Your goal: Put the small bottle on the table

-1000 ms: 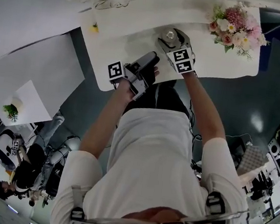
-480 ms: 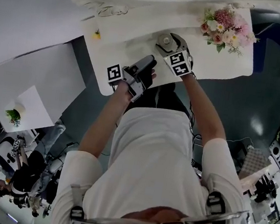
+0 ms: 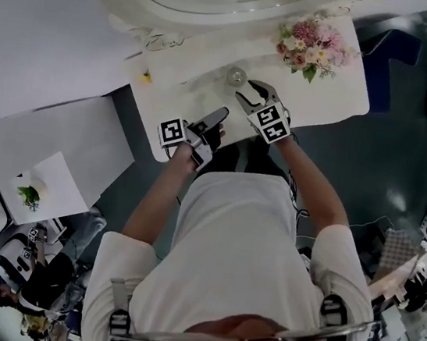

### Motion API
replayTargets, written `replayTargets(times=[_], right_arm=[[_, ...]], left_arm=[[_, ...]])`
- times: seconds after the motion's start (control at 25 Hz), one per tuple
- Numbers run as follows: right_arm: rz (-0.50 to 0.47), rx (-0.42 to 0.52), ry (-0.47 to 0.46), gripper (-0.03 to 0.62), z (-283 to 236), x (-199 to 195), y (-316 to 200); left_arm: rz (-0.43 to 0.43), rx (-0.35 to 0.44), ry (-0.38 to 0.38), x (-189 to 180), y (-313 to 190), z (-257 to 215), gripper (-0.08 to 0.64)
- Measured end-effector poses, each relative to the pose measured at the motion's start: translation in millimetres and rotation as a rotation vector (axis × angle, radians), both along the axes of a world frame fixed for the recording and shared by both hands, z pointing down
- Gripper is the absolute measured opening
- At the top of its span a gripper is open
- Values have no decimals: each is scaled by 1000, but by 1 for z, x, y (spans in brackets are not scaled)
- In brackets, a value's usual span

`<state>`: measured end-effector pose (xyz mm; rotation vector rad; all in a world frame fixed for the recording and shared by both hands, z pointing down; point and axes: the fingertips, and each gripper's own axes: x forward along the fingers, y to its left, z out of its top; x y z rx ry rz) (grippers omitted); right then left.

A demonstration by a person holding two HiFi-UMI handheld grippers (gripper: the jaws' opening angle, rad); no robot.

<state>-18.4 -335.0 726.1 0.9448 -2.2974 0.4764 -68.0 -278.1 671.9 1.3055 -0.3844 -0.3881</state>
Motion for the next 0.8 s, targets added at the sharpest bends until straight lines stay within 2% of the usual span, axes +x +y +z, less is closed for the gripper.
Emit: replayTargets(times=[0.16,0.28,0.4,0.64,0.8], right_arm=[[-24,8,-23,179,-28,20,13],[-59,17,-44,125,-53,30,24],[-112,14,-73,94,-76,37,41],[-197,39,-115,56,-116,58,57],[-252,46,-138,34,-133,72,70]], left_arm=[[27,89,-79,10,2,-18,321],[37,160,-127,22,6,-34,319],[26,226,-206,33,14,-46,316],[-110,346,-341,41,19,-78,271],[-171,410,-439,44,31,-93,251]])
